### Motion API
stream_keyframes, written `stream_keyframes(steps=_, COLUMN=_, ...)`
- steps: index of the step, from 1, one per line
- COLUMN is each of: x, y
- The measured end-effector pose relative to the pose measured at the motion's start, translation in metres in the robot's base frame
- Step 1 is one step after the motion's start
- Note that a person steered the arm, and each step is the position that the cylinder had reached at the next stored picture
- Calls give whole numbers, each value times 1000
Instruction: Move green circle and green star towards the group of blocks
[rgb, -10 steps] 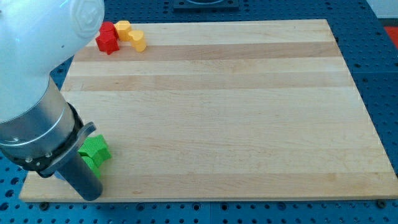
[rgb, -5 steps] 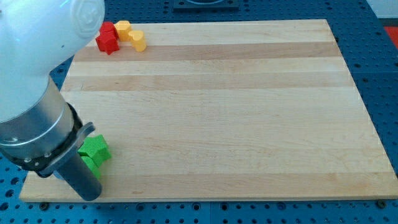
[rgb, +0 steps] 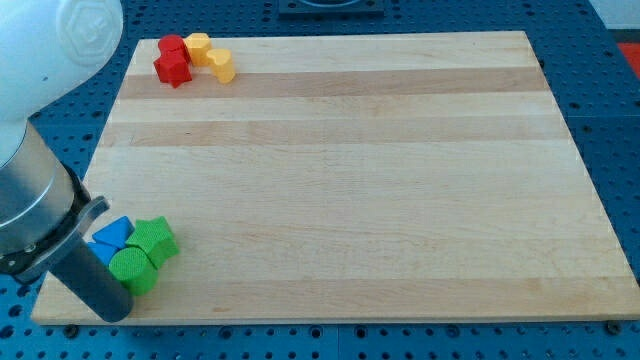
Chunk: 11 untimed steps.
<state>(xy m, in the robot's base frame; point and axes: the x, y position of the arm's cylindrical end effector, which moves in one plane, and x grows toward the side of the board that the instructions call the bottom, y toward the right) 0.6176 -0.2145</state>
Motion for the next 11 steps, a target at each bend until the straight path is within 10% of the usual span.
stream_keyframes(steps=5, x=-38, y=14)
stream_keyframes(steps=11, x=-191, y=41)
